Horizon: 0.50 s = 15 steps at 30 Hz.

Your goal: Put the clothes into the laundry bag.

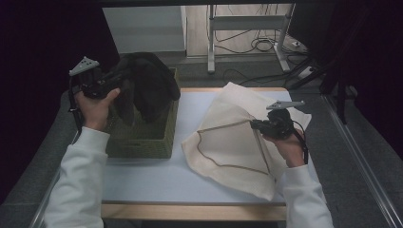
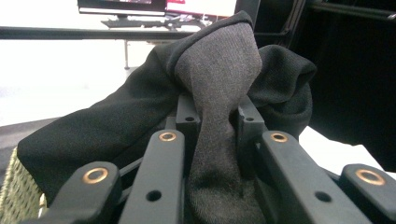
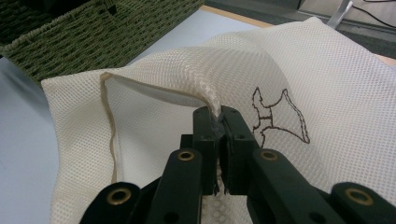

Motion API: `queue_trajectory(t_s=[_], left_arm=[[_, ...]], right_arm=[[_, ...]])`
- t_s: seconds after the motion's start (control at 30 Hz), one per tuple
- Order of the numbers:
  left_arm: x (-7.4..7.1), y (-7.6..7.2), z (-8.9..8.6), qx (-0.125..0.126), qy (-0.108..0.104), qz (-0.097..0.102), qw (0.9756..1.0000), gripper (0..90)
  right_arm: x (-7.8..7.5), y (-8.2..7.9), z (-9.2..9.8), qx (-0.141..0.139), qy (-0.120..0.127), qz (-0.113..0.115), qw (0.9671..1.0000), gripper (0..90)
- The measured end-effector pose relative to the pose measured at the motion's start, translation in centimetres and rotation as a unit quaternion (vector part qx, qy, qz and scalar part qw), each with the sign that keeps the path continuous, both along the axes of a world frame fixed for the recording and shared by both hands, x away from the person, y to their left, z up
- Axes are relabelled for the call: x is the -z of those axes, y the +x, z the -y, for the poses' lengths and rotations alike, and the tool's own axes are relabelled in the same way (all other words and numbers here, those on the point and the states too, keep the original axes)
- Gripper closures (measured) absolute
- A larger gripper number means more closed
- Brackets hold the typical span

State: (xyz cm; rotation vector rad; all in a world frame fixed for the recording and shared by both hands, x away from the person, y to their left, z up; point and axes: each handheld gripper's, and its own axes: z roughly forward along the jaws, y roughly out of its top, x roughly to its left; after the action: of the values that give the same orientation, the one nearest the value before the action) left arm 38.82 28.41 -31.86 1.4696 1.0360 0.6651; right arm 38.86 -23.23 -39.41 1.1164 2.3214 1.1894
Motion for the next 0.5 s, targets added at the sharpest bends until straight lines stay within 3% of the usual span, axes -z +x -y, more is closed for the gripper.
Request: queue_trajectory(t_s=[0.5], left_arm=[[-0.9,-1.5,0.4,0.023,-0.003,0.015,0.9996,77.3]], right_arm=[[-0.1,0.0,0.0,0.0,-0.001,-0.001,1.0,85.5]])
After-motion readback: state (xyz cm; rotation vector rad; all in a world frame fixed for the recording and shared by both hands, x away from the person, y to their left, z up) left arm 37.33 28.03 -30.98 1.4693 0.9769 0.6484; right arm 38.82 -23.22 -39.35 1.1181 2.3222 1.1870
